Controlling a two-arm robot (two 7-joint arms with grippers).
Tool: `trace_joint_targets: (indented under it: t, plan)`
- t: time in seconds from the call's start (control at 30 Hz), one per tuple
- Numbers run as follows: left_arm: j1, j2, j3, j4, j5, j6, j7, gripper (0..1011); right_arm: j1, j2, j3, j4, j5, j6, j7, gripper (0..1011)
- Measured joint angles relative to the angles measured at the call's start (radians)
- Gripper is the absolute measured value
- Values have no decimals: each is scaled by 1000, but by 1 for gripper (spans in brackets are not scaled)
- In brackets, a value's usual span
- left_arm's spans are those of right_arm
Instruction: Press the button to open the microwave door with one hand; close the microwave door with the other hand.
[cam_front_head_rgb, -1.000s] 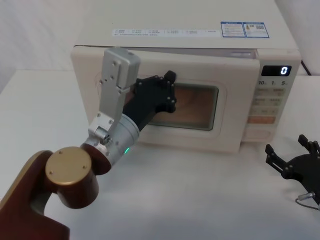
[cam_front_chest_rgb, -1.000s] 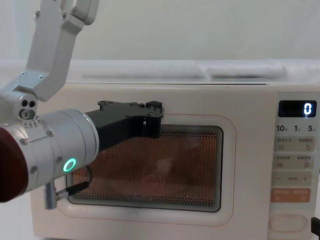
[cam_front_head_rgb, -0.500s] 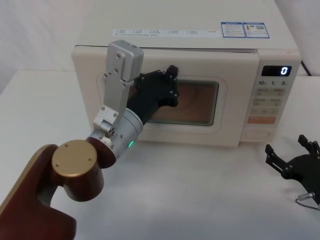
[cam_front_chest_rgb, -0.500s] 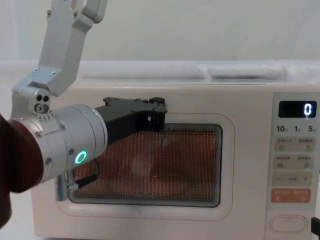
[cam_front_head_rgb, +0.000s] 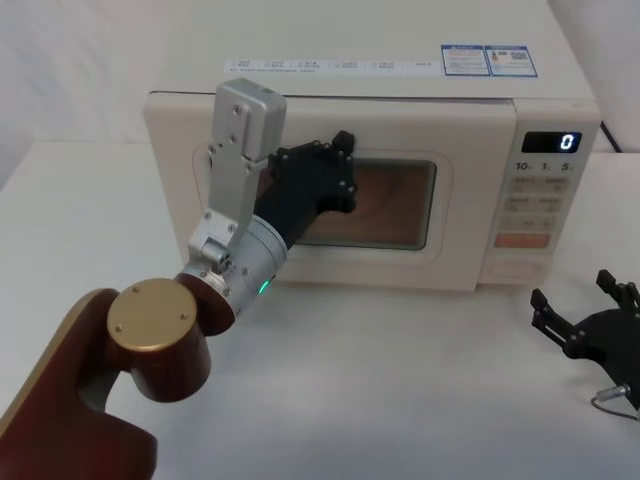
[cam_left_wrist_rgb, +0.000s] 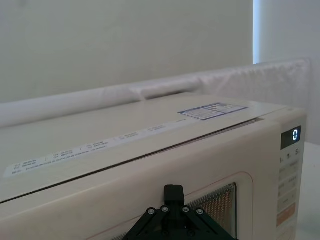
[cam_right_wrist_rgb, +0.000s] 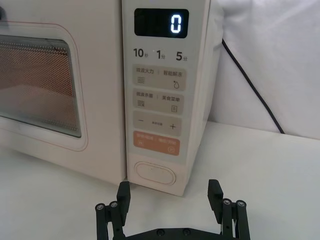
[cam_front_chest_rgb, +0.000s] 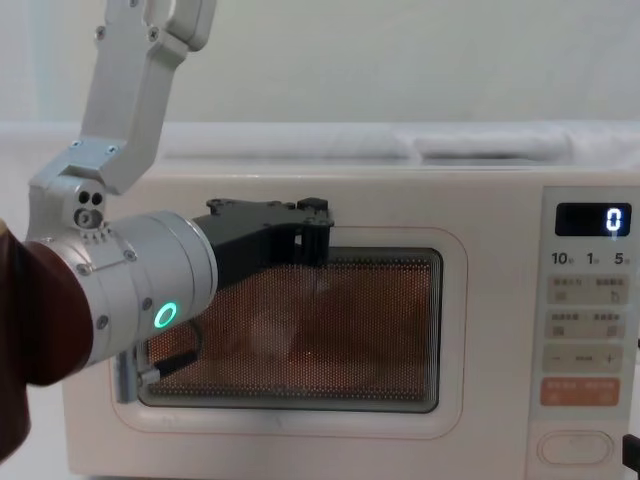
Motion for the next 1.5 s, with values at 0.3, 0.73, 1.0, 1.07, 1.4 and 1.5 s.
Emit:
trace_joint_targets:
  t: [0.3, 0.73, 1.0, 1.07, 1.4, 1.5]
  plan:
    - [-1, -6, -3, 7, -1, 6, 0, 0, 0, 0, 0, 0, 0, 0, 0, 1001]
    - [-6, -6, -10, 10, -4, 10, 0, 0, 0, 0, 0, 0, 0, 0, 0, 1001]
    - [-9, -7, -13, 15, -5, 11, 2, 0, 0, 0, 0, 0, 0, 0, 0, 1001]
    - [-9, -8, -13, 16, -5, 11, 2, 0, 0, 0, 0, 0, 0, 0, 0, 1001]
    - [2, -8, -20, -5, -26, 15, -4, 0, 0, 0, 0, 0, 0, 0, 0, 1001]
    - [23, -2, -21, -33, -48, 22, -15, 0, 0, 0, 0, 0, 0, 0, 0, 1001]
